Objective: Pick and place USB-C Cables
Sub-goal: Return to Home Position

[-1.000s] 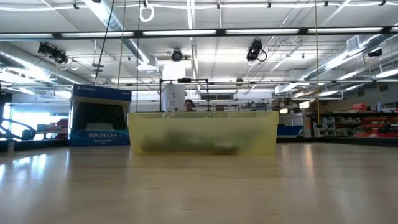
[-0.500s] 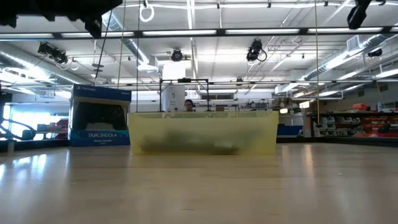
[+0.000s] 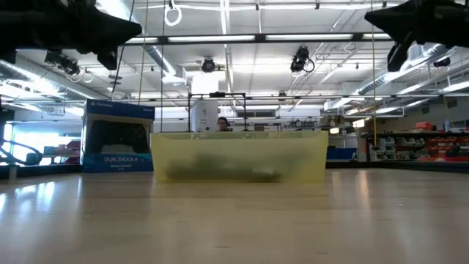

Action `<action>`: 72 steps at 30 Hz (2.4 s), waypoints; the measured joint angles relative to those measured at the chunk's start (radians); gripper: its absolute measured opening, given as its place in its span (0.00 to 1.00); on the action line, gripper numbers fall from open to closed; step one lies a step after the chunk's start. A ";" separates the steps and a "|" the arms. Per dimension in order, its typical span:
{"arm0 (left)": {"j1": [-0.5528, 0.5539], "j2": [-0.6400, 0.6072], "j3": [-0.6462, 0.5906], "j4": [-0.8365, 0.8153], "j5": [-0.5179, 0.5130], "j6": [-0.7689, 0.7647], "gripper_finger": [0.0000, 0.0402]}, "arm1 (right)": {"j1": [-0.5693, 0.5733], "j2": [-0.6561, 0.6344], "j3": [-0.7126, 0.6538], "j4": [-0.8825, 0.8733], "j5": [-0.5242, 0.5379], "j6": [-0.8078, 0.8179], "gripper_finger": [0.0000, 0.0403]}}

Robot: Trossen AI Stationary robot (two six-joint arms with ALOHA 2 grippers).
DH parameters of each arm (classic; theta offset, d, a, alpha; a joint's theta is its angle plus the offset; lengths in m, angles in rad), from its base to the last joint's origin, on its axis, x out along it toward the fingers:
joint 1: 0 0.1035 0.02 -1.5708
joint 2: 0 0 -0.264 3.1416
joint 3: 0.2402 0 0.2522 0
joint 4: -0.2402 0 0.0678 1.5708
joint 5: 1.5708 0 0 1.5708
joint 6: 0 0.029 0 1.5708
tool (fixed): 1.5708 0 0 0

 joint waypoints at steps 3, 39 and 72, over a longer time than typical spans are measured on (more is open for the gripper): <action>0.001 0.001 -0.025 -0.002 0.000 0.000 0.06 | 0.000 -0.001 -0.049 0.025 0.000 0.000 0.03; 0.004 0.001 -0.157 0.038 0.000 0.001 0.06 | 0.060 0.001 -0.115 -0.041 -0.067 -0.471 0.03; 0.004 0.001 -0.158 0.038 0.000 0.000 0.06 | 0.060 0.001 -0.115 -0.034 -0.069 -0.385 0.04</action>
